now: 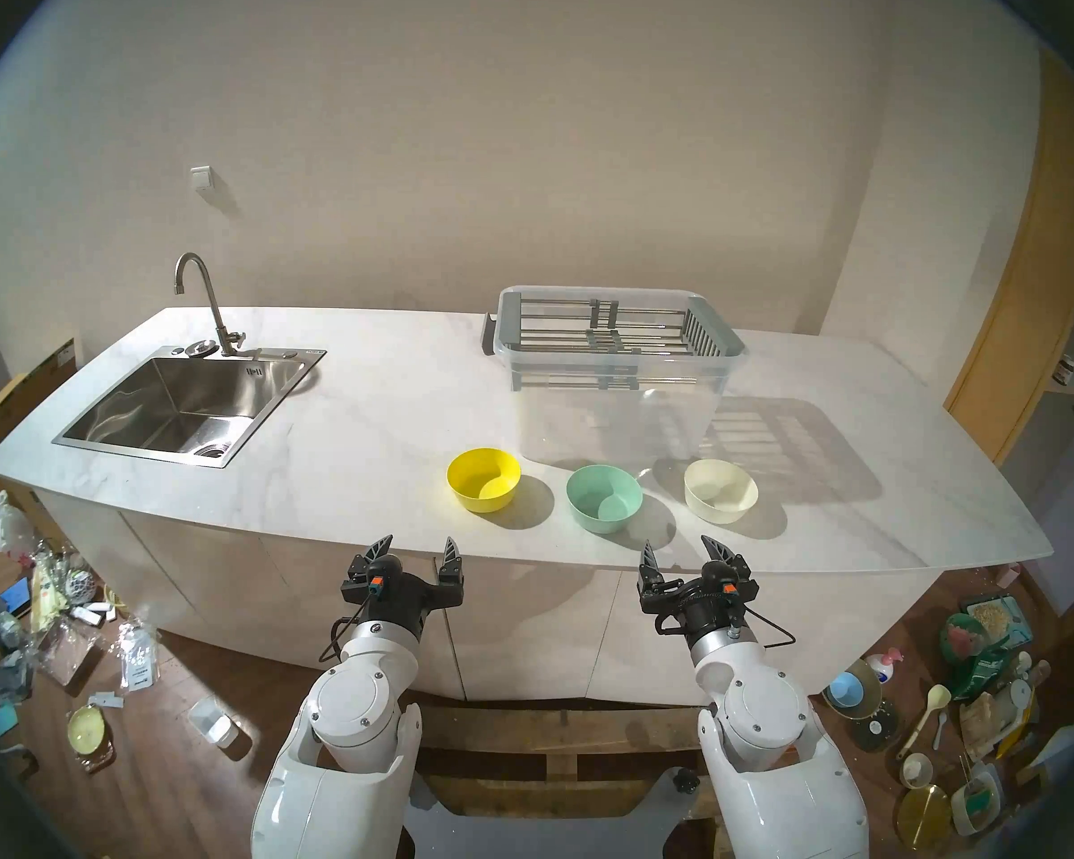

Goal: Place the plate or bowl neatly into the plate slot of the drying rack

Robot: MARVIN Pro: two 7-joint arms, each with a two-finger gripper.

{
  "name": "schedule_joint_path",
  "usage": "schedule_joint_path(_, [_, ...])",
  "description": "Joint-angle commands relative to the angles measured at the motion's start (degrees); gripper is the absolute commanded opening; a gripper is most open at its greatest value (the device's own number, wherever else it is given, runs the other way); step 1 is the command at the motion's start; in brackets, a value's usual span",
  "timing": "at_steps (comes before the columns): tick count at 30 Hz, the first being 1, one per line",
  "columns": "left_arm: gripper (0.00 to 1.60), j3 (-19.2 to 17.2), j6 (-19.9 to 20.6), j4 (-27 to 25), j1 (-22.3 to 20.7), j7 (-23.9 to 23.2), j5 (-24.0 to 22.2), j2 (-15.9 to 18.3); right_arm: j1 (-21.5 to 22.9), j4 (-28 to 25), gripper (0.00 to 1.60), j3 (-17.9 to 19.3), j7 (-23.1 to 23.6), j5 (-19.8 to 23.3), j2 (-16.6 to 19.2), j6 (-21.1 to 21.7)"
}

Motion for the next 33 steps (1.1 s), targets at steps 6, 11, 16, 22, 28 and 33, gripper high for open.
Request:
schedule_joint_path(6, [1.6, 0.11, -0.32, -1.18, -0.24, -0.13, -0.03, 0.01, 6.13, 4.14, 1.6, 2.03, 1.48, -0.07, 1.47, -1.7])
schedule_joint_path(11, [1.6, 0.13, -0.35, -1.01, -0.33, -0.07, -0.02, 0.01, 9.56, 7.87, 1.6, 3.47, 2.13, 1.16, 1.67, -1.18])
schedule_joint_path(16, [1.6, 0.15, -0.38, -1.0, -0.34, -0.04, -0.03, 0.04, 15.88, 12.1, 1.6, 4.38, 4.11, 3.15, 2.25, -3.69])
schedule_joint_path(22, [1.6, 0.15, -0.38, -0.75, -0.47, 0.04, -0.01, 0.01, 17.03, 6.75, 1.6, 4.34, 5.73, 2.04, 3.28, -1.41])
schedule_joint_path(28, [1.6, 0.18, -0.31, -1.34, -0.14, -0.11, -0.12, 0.12, 19.77, 9.8, 1.6, 4.35, 5.69, 2.46, 2.78, 3.76])
schedule_joint_path(33, [1.6, 0.18, -0.28, -1.38, -0.11, -0.12, -0.14, 0.14, 20.66, 13.91, 1.6, 4.68, 6.15, 3.1, 2.93, 1.69])
